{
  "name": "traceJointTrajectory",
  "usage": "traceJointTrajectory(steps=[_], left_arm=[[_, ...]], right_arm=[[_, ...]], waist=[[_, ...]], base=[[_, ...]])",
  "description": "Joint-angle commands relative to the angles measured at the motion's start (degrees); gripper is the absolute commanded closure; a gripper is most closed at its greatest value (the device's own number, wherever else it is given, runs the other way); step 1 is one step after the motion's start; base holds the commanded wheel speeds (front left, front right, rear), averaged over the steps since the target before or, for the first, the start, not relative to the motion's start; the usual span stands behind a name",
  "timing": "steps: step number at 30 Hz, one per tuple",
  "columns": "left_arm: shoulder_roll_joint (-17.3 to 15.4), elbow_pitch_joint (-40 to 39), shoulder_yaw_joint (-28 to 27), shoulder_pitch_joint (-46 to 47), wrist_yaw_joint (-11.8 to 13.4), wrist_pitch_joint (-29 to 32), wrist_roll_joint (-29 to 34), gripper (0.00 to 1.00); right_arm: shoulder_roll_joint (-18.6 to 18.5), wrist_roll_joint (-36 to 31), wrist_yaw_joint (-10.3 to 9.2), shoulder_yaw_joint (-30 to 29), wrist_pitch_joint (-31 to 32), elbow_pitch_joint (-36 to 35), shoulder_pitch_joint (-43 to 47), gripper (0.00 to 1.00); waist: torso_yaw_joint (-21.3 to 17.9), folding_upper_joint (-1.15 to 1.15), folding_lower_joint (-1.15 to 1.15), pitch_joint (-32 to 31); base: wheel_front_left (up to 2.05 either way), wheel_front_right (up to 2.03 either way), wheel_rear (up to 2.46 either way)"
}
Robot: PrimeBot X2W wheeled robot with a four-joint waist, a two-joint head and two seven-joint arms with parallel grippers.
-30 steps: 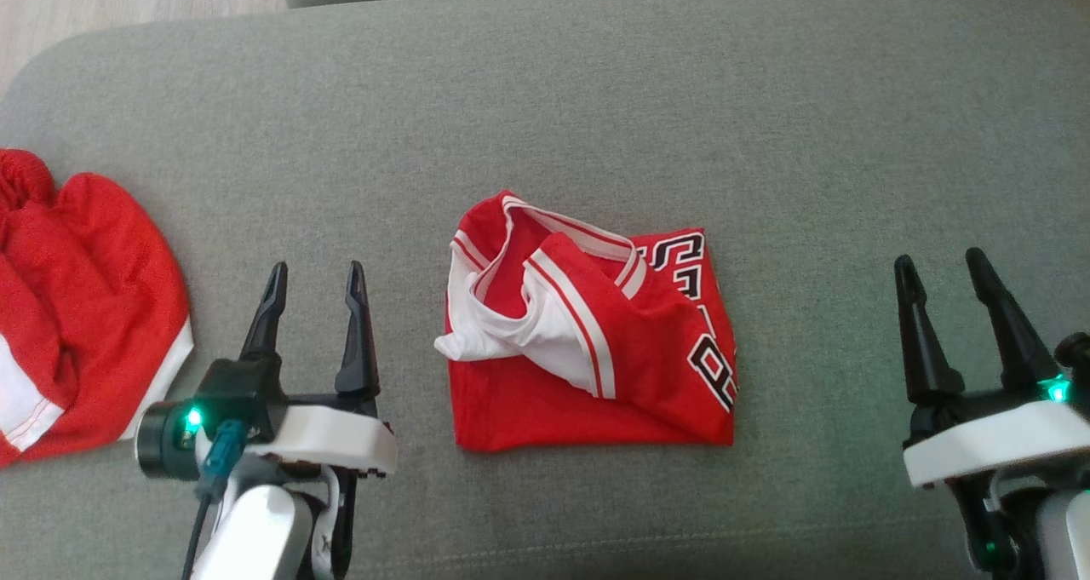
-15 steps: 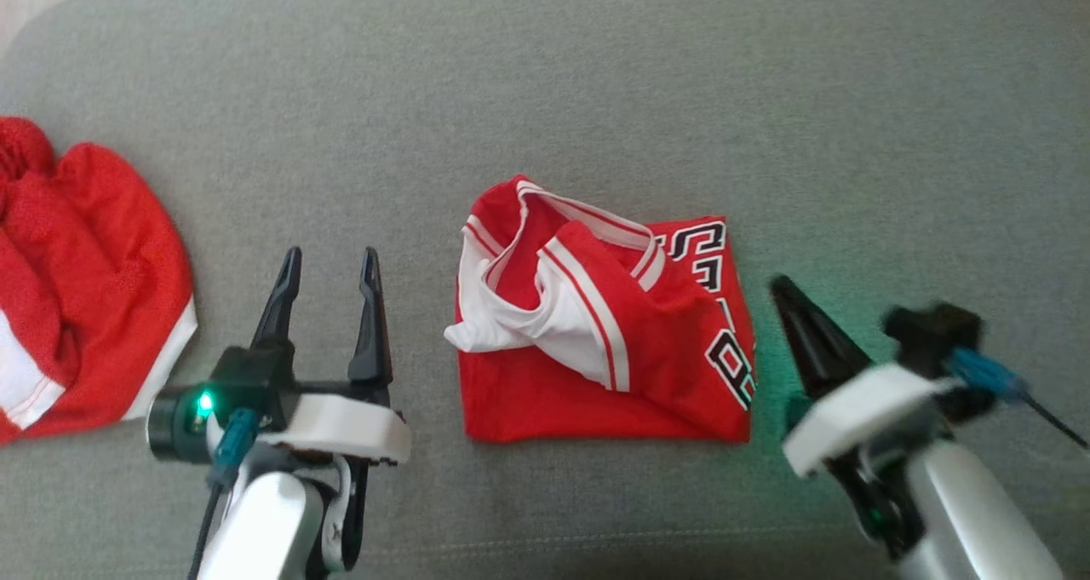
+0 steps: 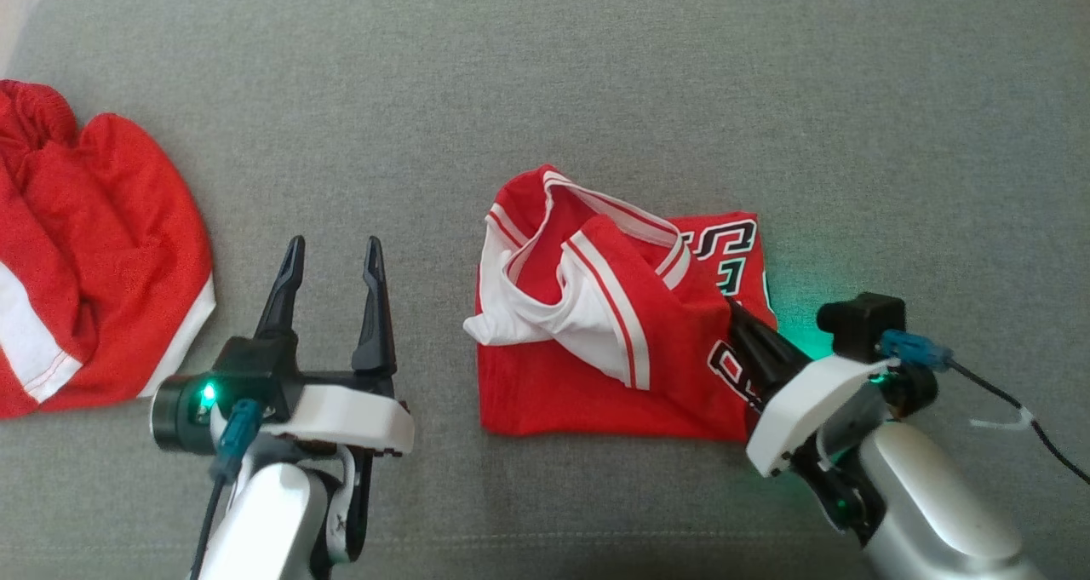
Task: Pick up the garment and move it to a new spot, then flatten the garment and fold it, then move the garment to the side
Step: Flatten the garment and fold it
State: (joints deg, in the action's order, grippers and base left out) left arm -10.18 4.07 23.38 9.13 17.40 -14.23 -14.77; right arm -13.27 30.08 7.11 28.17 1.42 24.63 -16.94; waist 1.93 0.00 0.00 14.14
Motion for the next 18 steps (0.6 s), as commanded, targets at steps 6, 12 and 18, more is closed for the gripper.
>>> traceJointTrajectory(steps=[6,12,18], left_arm=[[-0.1,-1.3,-2.1,2.7,-0.1,-0.7,0.4,0.0],[0.1,-1.3,-2.1,2.8,-0.3,-0.7,0.5,0.0],[0.4,-1.2,-2.1,3.1,-0.4,-0.7,0.7,0.0]], right_arm=[[-1.1,3.3,0.37,5.9,-1.6,-1.8,-2.6,1.0],[-1.8,5.3,0.37,10.4,-2.2,-1.9,-4.6,1.0],[-2.3,5.8,0.37,15.1,-2.7,-2.1,-7.2,1.0]], waist=[[-0.1,0.0,0.0,0.1],[0.0,0.0,0.0,0.2],[0.3,0.0,0.0,0.6]], base=[[0.0,0.0,0.0],[0.0,0.0,0.0],[0.0,0.0,0.0]])
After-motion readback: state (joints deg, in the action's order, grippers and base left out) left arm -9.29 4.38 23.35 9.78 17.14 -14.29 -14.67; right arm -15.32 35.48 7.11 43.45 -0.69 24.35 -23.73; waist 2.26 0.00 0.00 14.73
